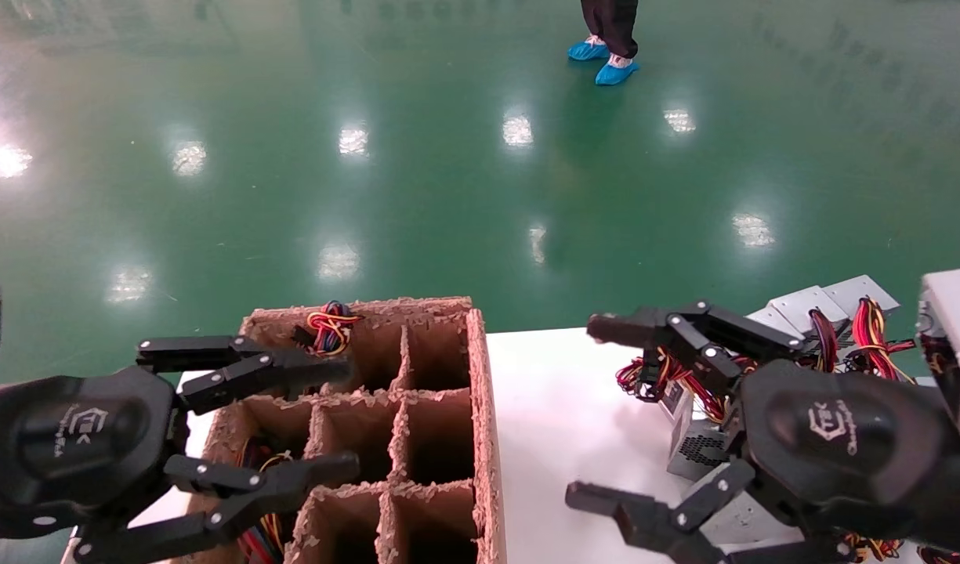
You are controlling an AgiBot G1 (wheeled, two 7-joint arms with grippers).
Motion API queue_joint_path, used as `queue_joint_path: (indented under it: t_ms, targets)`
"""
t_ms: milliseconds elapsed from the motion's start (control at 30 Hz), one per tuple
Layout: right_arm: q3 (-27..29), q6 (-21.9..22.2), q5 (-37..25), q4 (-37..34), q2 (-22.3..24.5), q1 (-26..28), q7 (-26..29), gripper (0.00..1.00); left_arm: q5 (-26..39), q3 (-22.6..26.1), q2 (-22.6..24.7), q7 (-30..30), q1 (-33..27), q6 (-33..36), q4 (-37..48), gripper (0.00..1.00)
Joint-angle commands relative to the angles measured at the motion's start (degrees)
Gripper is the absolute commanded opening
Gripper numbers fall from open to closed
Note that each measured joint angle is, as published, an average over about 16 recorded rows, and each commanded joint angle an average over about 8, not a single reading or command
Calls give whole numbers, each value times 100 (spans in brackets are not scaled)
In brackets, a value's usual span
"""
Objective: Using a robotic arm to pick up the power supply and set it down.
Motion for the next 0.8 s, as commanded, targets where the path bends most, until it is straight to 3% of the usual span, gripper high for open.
queue_joint_path:
  t_ms: [33, 433, 800]
  targets:
    - [173, -139, -222, -10, -111, 39, 153, 100, 0, 0, 0, 0, 0, 0, 0, 100]
    - [1063, -849, -1367, -59, -672, 231, 905, 100, 0, 0, 0, 0, 1, -1, 1, 100]
    - [1075, -860, -1386, -64, -679, 239, 901, 100, 0, 0, 0, 0, 1, -2, 1, 100]
